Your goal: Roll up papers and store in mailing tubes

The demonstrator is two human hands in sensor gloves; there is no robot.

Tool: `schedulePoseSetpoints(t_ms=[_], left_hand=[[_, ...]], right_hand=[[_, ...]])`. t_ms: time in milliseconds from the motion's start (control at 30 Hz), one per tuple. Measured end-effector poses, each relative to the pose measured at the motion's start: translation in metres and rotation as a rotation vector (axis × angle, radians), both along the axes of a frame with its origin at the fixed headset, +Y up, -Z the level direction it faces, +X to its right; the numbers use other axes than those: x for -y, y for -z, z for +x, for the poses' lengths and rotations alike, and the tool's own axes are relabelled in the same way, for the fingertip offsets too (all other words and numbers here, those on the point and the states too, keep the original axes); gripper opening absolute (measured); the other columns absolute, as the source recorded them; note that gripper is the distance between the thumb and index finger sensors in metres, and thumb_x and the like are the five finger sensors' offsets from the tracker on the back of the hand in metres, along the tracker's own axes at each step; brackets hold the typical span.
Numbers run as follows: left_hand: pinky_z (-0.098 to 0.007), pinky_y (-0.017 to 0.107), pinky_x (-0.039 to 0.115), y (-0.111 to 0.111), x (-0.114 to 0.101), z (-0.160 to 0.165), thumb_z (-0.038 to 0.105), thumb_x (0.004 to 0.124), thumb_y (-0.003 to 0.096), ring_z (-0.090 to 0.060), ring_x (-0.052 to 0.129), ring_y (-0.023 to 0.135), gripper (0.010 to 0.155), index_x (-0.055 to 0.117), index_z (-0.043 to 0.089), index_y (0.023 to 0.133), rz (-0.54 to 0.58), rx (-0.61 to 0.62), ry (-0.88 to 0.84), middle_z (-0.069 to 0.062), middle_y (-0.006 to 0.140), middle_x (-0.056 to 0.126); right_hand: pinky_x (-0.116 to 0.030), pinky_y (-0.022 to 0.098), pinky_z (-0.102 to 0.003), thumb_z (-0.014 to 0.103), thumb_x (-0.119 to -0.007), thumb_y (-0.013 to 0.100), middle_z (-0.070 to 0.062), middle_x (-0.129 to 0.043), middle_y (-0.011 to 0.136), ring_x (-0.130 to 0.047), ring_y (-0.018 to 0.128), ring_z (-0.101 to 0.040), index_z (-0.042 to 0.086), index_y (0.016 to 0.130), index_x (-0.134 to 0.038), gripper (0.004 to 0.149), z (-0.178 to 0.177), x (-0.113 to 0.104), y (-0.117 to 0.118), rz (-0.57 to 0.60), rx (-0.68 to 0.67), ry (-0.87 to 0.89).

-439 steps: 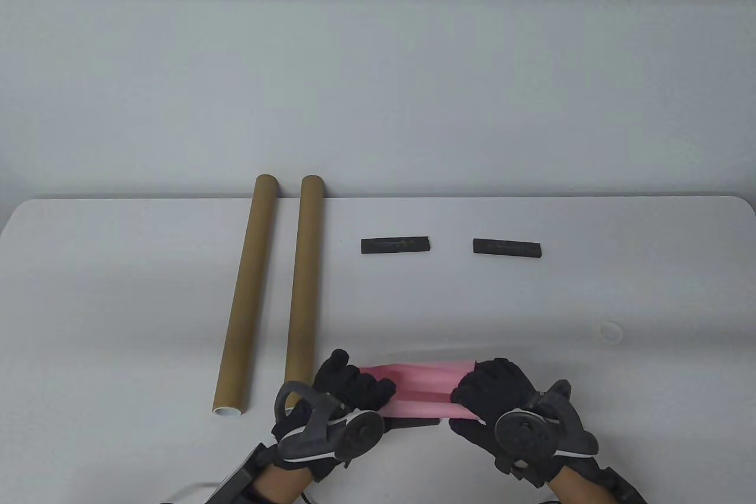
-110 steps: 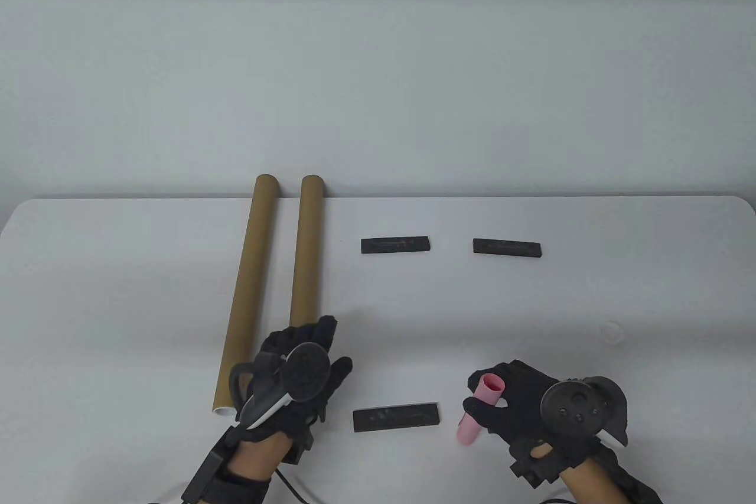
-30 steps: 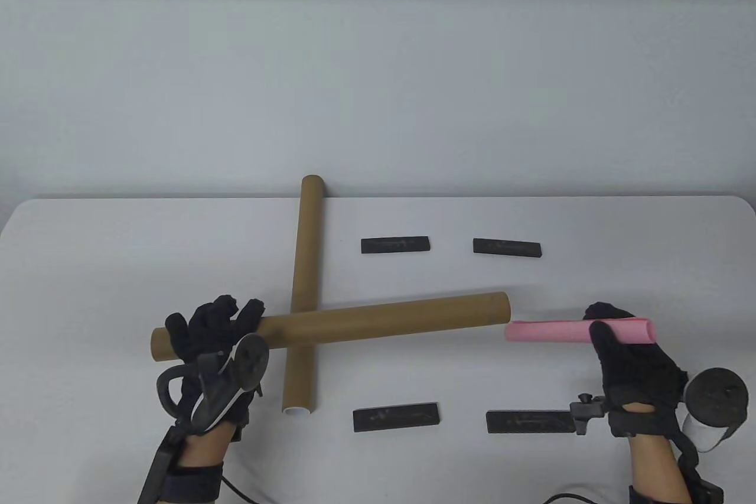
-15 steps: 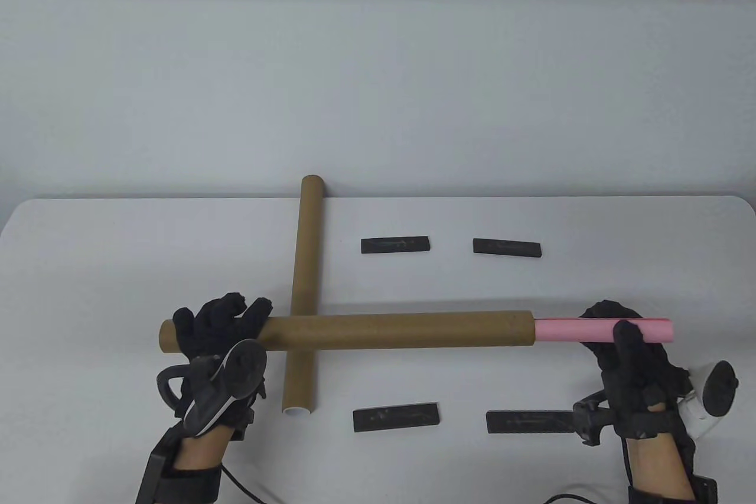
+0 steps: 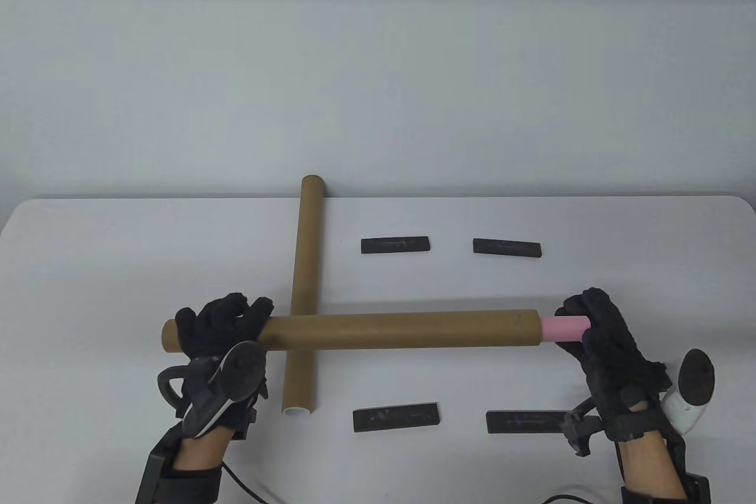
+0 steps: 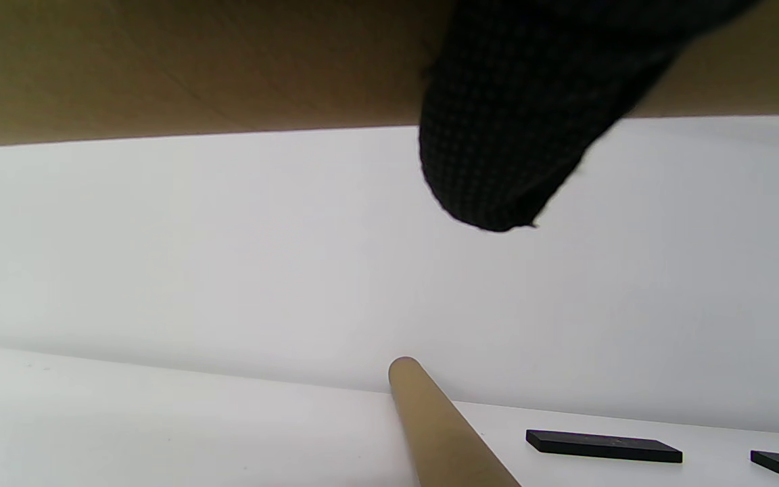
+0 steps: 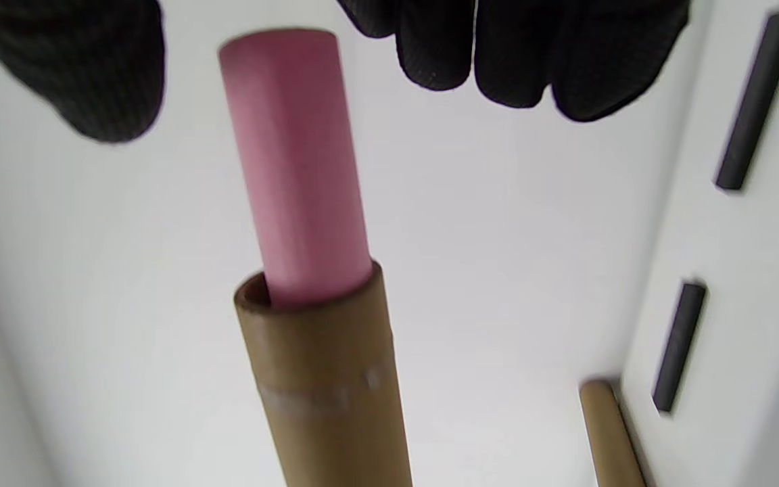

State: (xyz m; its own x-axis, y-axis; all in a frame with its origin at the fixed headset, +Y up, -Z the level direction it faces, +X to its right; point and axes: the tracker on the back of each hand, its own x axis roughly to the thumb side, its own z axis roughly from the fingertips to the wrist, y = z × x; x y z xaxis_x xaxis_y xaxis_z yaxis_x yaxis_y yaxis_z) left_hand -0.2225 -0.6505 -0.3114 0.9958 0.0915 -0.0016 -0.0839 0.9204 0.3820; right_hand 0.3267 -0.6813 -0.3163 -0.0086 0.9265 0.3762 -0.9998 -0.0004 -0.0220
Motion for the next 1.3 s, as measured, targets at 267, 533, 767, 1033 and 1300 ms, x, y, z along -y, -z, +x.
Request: schedulePoseSetpoints(t_ms=[267, 533, 767, 1033, 1300], left_hand=[[-0.066, 0.076, 0.046, -0.004, 0.000, 0.018, 0.040, 0.100, 0.0323, -0.020, 0.071, 0.100, 0.075, 0.057, 0.054, 0.092, 0.013, 0.055, 0.067, 0.006, 0.105, 0.059], [-0.066, 0.077, 0.044, -0.001, -0.002, 0.008, 0.038, 0.101, 0.0323, -0.021, 0.070, 0.100, 0.075, 0.058, 0.054, 0.092, 0.013, -0.006, 0.061, 0.006, 0.105, 0.059], [-0.065, 0.078, 0.043, 0.001, 0.000, 0.002, 0.038, 0.101, 0.0322, -0.020, 0.070, 0.100, 0.075, 0.058, 0.054, 0.092, -0.001, -0.041, 0.080, 0.007, 0.105, 0.059], [-0.065, 0.078, 0.043, 0.004, 0.003, -0.005, 0.038, 0.101, 0.0324, -0.020, 0.069, 0.101, 0.075, 0.058, 0.054, 0.092, -0.020, -0.057, 0.084, 0.007, 0.106, 0.058], [-0.065, 0.078, 0.042, 0.003, 0.003, -0.005, 0.038, 0.101, 0.0322, -0.020, 0.069, 0.101, 0.075, 0.059, 0.054, 0.091, -0.021, -0.057, 0.088, 0.007, 0.106, 0.058]], right_hand=[[-0.062, 0.067, -0.070, 0.062, -0.074, 0.053, -0.027, -0.042, 0.116, -0.058, 0.101, -0.060, 0.001, 0.116, -0.028, 0.099, -0.058, -0.011, -0.013, 0.112, -0.106, -0.354], [-0.063, 0.064, -0.073, 0.061, -0.078, 0.051, -0.028, -0.053, 0.113, -0.064, 0.098, -0.061, 0.000, 0.115, -0.042, 0.096, -0.041, -0.027, -0.018, 0.194, 0.135, -0.631], [-0.062, 0.064, -0.074, 0.059, -0.078, 0.052, -0.028, -0.052, 0.115, -0.061, 0.099, -0.063, 0.002, 0.116, -0.045, 0.091, -0.005, -0.026, 0.016, -0.169, 0.232, -1.027], [-0.059, 0.069, -0.073, 0.046, -0.086, 0.049, -0.019, -0.044, 0.120, -0.054, 0.105, -0.060, 0.015, 0.116, -0.043, 0.085, 0.049, 0.048, 0.101, -0.766, 0.201, -1.496], [-0.065, 0.070, -0.066, 0.035, -0.084, 0.051, -0.013, -0.049, 0.118, -0.065, 0.103, -0.052, 0.027, 0.112, -0.051, 0.069, 0.056, 0.079, 0.121, -0.793, 0.230, -1.564]])
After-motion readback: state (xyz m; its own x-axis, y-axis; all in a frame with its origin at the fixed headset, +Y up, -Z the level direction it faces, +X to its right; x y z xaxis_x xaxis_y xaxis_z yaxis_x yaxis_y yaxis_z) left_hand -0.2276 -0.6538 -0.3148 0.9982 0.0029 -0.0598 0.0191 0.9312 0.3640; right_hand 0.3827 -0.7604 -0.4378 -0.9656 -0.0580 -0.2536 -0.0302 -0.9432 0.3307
